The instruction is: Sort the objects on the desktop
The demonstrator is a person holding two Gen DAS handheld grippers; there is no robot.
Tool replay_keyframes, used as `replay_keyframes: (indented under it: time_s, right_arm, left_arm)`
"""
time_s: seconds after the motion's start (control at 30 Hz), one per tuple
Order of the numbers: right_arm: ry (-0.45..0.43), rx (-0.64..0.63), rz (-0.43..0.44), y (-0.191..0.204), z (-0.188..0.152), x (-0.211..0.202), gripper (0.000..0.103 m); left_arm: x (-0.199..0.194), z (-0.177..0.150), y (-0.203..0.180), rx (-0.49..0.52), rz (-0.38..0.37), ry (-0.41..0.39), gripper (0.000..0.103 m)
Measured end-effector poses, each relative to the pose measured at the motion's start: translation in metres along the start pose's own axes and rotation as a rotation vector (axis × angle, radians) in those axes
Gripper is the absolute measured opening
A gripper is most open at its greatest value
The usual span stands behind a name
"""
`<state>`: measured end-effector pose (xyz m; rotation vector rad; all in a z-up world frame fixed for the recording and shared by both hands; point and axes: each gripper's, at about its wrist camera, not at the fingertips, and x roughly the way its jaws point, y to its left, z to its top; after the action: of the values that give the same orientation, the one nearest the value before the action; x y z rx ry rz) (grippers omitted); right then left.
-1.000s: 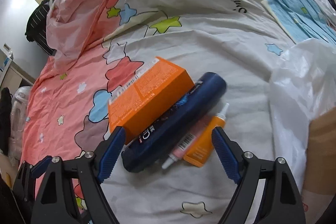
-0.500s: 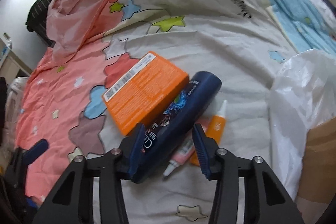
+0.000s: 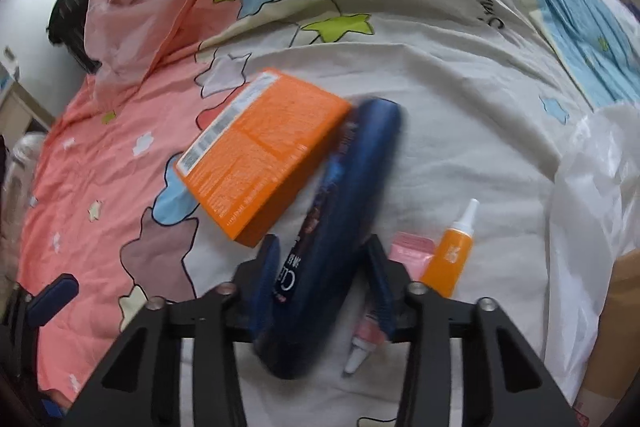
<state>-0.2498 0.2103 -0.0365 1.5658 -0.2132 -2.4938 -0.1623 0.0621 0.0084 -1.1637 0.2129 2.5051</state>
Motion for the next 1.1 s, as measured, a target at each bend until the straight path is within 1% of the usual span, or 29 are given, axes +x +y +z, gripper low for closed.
replay_keyframes:
  time_s: [0.07,0.27,0.47,0.53,0.63,0.7,0.8,0.9,1.1]
  right_arm:
    - [-0.007,-0.004,-0.001,-0.003,-0.003,-0.004,0.031]
    - [-0.083,-0.057,-0.061,0.004,-0.014,-0.032,0.029]
    - [-0.131,-0.058,-0.048,0.001,-0.023,-0.058,0.029]
    - [-0.147,-0.043,-0.024,-0.002,-0.026,-0.066,0.029]
    - [-0.17,-0.051,-0.019,-0.003,-0.035,-0.081,0.029]
    - [-0.173,-0.058,-0.019,-0.004,-0.042,-0.087,0.029]
    - [-0.185,-0.069,-0.054,-0.008,-0.052,-0.095,0.029]
    - [-0.154,-0.065,-0.068,-0.017,-0.062,-0.087,0.029]
    - [-0.102,-0.077,-0.076,-0.02,-0.069,-0.069,0.029]
  left_arm:
    - [0.002,0.001,0.003,-0.014,0.004,0.003,0.103]
    - [0.006,0.0,0.001,-0.012,0.019,0.014,0.103]
    - [0.009,0.001,-0.007,0.002,0.009,0.026,0.103]
    - [0.01,0.003,-0.01,-0.003,0.002,0.028,0.103]
    - [0.011,0.005,-0.016,-0.004,-0.008,0.031,0.103]
    - [0.012,0.007,-0.022,0.003,-0.008,0.031,0.103]
    - [0.012,0.007,-0.028,0.014,-0.007,0.03,0.103]
    - [0.011,0.007,-0.033,0.025,-0.007,0.029,0.103]
    - [0.008,0.006,-0.043,0.048,-0.006,0.028,0.103]
